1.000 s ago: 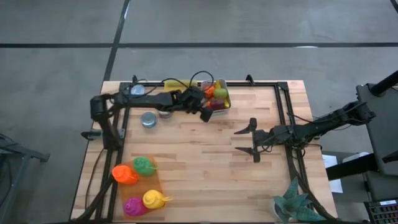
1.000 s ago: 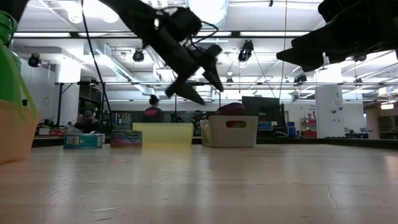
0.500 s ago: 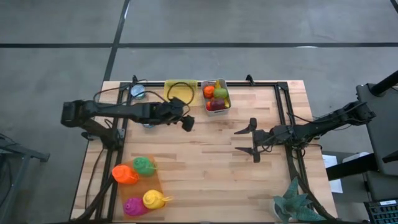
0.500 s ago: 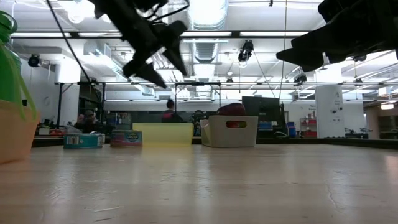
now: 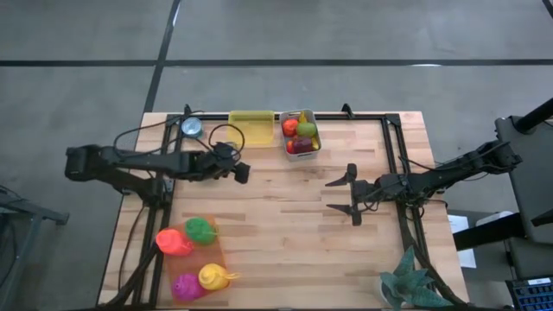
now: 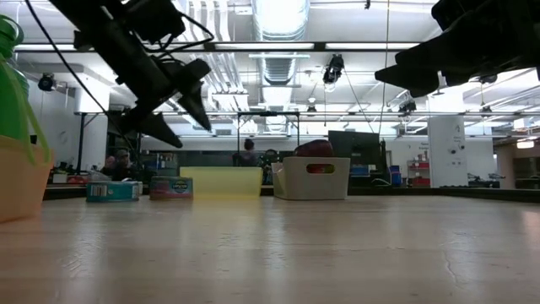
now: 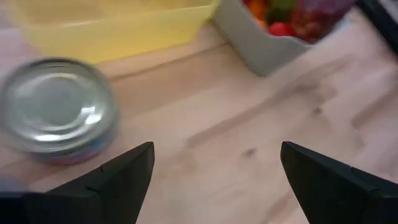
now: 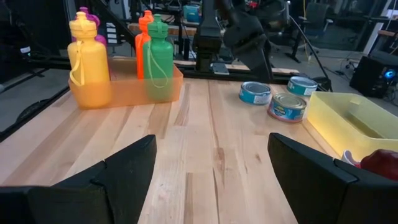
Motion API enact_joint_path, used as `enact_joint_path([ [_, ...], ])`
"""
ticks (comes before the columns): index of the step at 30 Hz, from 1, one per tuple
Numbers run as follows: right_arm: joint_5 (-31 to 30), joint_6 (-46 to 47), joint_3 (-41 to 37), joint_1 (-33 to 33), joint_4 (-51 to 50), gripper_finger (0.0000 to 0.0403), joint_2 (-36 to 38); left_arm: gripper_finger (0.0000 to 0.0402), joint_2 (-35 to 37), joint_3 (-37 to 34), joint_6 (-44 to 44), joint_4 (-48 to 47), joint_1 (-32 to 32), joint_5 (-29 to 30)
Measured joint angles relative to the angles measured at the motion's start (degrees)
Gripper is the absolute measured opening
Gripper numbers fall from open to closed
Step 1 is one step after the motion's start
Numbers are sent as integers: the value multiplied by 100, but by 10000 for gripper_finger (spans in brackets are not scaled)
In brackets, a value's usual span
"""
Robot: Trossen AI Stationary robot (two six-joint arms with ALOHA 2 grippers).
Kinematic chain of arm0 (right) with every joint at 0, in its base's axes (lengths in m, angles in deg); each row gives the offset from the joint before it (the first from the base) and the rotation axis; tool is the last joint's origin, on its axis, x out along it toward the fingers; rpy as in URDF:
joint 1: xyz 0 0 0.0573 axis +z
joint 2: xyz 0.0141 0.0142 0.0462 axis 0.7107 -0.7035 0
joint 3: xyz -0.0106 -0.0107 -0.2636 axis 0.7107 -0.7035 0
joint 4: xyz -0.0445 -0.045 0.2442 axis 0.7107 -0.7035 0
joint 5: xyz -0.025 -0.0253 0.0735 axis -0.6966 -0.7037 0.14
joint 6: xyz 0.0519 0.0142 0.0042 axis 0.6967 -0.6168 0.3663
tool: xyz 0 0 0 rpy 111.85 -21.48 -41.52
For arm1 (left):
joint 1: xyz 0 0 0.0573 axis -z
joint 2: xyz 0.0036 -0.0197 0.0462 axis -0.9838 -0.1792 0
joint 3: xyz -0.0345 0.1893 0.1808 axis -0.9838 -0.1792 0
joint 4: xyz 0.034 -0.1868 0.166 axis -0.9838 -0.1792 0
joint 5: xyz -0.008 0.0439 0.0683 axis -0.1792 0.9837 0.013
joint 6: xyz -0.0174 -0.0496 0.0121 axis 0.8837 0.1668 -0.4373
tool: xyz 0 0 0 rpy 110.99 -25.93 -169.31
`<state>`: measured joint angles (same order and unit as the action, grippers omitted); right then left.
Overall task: Pick & Place Food Item
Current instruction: Put the blue and pink tuna can into the yellow bin
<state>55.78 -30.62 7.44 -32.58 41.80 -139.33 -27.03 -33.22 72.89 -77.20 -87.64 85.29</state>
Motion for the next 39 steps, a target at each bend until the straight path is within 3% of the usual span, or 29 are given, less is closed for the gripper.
enact_joint_path([
  [13, 0, 4, 0, 1, 5, 306, 0, 354, 753, -108, -7, -848, -249, 803],
  [25, 1, 6, 0, 0, 5, 306, -1, 353, -107, -109, -584, -247, -913, 360],
  [39, 0, 1, 0, 0, 5, 306, 2, 353, -1042, -106, -608, 405, -1093, 27],
])
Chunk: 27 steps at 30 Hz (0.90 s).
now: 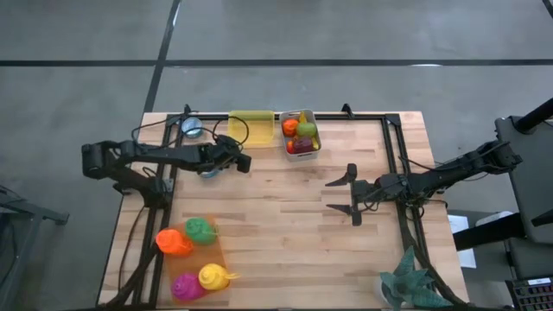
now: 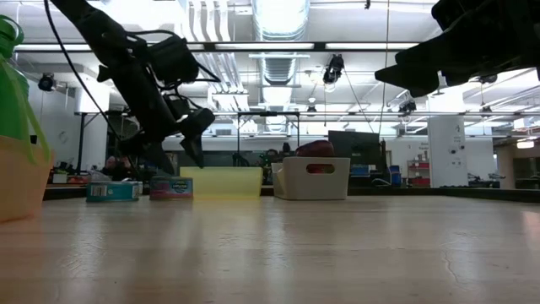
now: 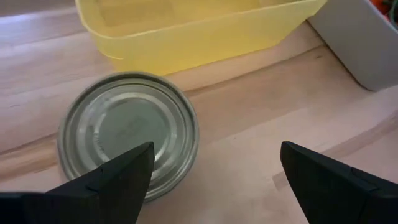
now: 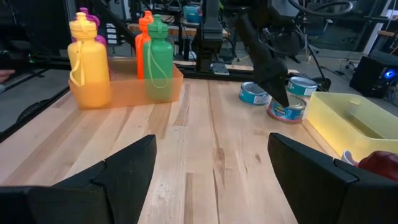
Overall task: Pick & Place Food Item
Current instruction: Put the blue and pink tuna can into the yellow bin
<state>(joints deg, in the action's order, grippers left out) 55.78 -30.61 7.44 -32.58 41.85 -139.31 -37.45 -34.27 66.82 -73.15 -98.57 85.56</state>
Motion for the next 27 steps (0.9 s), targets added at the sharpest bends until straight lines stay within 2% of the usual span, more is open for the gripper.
enact_joint_path([
  [10, 0, 2, 0, 2, -2, 306, 0, 353, -65, -4, 2, 126, -75, -9],
  [19, 0, -4, 0, 2, -2, 306, -2, 353, -578, 24, -22, 682, -107, -8],
  [23, 0, -5, 0, 0, -1, 306, 0, 353, -670, 29, -24, 1009, -99, -265],
  [27, 2, 3, 0, 0, 0, 306, 0, 353, -648, 22, -10, 1200, -15, -765],
])
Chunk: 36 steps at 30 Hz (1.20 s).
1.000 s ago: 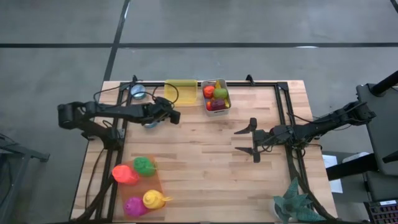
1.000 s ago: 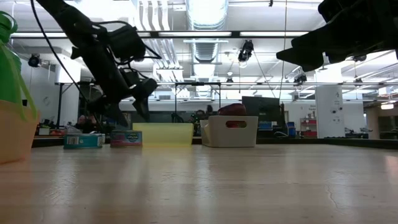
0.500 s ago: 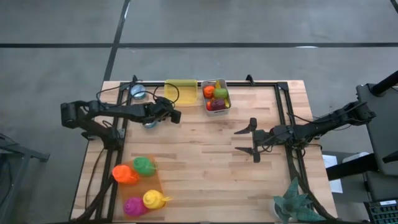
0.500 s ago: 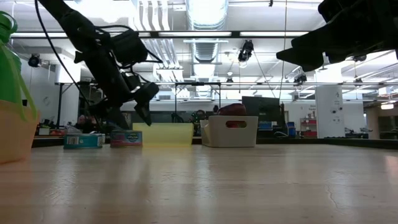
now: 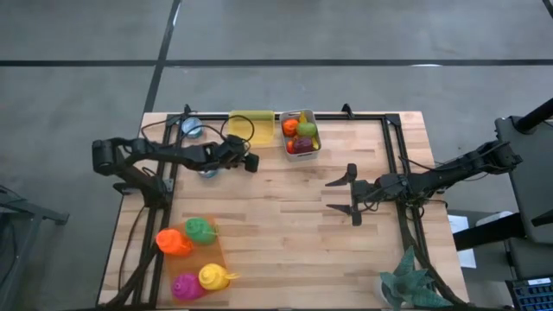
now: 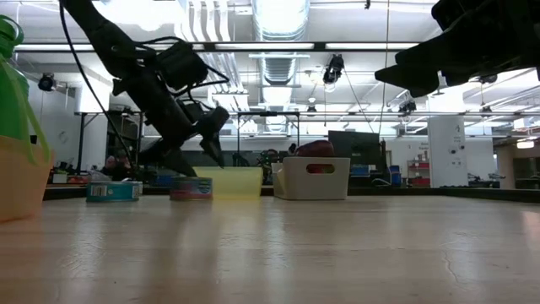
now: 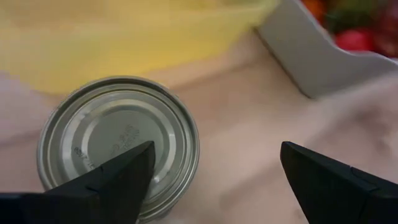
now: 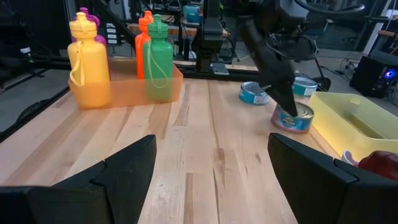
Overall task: Pick & Place Food Item
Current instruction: Put the blue and pink tuna can into the yellow bin
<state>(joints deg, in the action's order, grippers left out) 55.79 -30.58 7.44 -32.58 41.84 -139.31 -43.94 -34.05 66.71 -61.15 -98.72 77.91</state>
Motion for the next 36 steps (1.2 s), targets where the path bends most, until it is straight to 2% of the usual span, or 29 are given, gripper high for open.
enact_joint_path([
  [11, -2, -5, 0, 0, 0, 306, -2, 353, 11, -1, 339, 248, 586, -1425],
  [15, 0, 0, 0, 1, 0, 306, -2, 353, 0, -23, 335, 577, 965, -1666],
  [18, -2, -7, 0, 0, 0, 306, -2, 353, -11, -39, -114, 936, 1332, -1769],
  [21, -2, 2, 0, 0, 0, 306, -1, 353, 16, -36, -805, 1340, 1649, -1700],
  [24, 0, -8, 0, 1, -2, 306, -2, 353, 89, -33, -1225, 1193, 1730, -1272],
  [29, -2, -7, 0, 0, 0, 306, -2, 353, 300, -35, -1024, 780, 1655, -358],
  [36, -2, -9, 0, 0, 0, 306, -2, 353, 295, -35, -980, 732, 1632, -266],
])
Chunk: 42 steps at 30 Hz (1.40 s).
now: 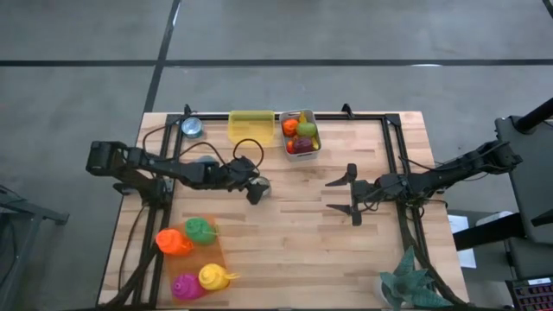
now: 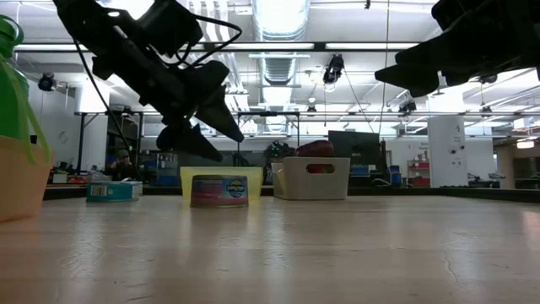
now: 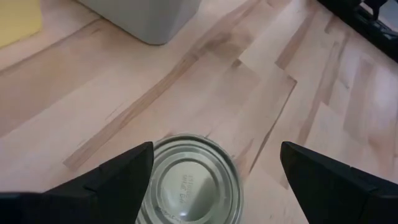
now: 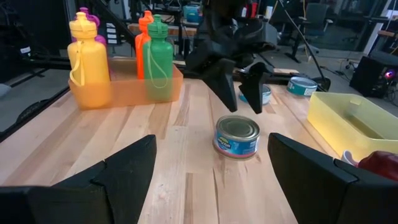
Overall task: Pick & Place Food Item
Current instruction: Put the blue and pink tuna can into the yellow bin
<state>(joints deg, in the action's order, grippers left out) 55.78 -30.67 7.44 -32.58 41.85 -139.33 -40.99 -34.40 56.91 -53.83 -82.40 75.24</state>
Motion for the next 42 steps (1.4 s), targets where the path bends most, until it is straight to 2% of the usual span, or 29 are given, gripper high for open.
enact_joint_path([
  [42, 0, 3, 0, 0, -2, 306, 1, 353, 4, 7, -63, 89, 0, -22],
])
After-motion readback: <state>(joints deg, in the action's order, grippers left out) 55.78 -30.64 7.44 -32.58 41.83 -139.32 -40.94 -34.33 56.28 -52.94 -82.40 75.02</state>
